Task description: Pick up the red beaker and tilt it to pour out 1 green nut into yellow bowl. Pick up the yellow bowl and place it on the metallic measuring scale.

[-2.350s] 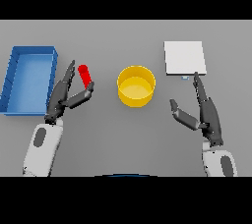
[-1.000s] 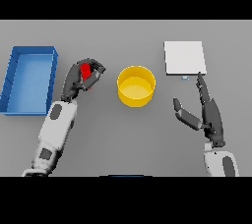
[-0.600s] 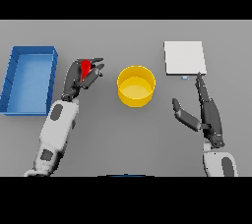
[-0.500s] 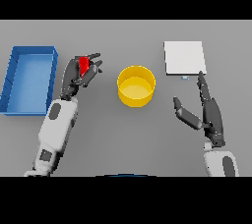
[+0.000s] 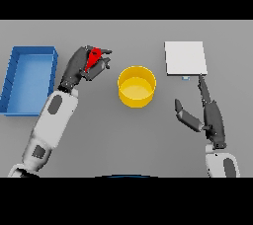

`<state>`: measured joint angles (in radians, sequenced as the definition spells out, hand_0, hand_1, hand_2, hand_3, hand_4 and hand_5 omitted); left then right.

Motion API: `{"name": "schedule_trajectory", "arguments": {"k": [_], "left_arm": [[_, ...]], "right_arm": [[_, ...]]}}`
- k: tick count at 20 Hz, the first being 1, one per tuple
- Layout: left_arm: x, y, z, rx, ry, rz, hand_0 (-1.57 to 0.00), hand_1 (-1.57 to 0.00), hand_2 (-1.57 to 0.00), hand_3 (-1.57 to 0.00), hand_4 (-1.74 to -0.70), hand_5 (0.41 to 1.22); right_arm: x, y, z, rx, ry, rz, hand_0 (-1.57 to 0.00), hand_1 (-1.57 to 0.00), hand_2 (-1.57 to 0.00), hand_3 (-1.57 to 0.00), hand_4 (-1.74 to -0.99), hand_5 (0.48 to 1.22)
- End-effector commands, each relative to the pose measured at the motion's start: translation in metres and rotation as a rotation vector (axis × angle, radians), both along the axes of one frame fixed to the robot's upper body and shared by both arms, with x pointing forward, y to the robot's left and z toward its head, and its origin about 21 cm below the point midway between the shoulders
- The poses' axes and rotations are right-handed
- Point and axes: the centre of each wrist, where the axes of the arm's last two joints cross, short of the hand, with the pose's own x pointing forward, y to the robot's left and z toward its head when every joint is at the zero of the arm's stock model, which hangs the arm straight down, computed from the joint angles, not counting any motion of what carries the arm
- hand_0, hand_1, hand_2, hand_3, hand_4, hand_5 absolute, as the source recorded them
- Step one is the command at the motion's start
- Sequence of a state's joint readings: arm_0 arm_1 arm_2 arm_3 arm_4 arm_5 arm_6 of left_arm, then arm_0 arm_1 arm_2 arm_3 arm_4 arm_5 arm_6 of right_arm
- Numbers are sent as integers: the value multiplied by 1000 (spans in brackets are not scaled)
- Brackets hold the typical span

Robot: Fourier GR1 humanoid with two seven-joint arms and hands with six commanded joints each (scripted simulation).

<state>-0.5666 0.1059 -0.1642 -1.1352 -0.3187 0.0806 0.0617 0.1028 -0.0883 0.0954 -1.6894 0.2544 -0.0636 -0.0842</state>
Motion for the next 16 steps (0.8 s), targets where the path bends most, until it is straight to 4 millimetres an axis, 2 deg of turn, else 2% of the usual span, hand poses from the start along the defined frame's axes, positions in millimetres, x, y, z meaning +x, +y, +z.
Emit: {"name": "schedule_trajectory", "arguments": {"k": [1, 5, 8, 11, 16], "left_arm": [[2, -1, 2, 34, 5, -7, -1564, -1565, -1565, -1562, -1733, 1117], [10, -6, 8, 152, 14, -18, -1566, -1566, -1566, -1564, -1734, 1114], [16, -14, 20, 365, -16, -28, -1568, -1568, -1568, -1567, -1738, 1131], [15, -31, 22, 599, -74, -84, -1570, -1570, -1570, -1569, -1739, 1127], [24, -45, 35, 892, -160, -154, -1571, -1571, -1571, -1570, -1740, 1190]], "right_arm": [[2, 3, -1, 6, 5, 1, 1, 1, 1, 1, -1256, 676], [2, 2, 2, 6, 1, 3, 1, 1, 1, 1, -1254, 680], [-1, 5, 3, 18, -8, 18, 1, 1, 1, 1, -1252, 685], [0, 4, 2, 20, 8, 13, 1, 1, 1, 1, -1256, 690], [-2, 8, 6, 24, 7, 19, 1, 1, 1, 1, -1274, 704]]}}
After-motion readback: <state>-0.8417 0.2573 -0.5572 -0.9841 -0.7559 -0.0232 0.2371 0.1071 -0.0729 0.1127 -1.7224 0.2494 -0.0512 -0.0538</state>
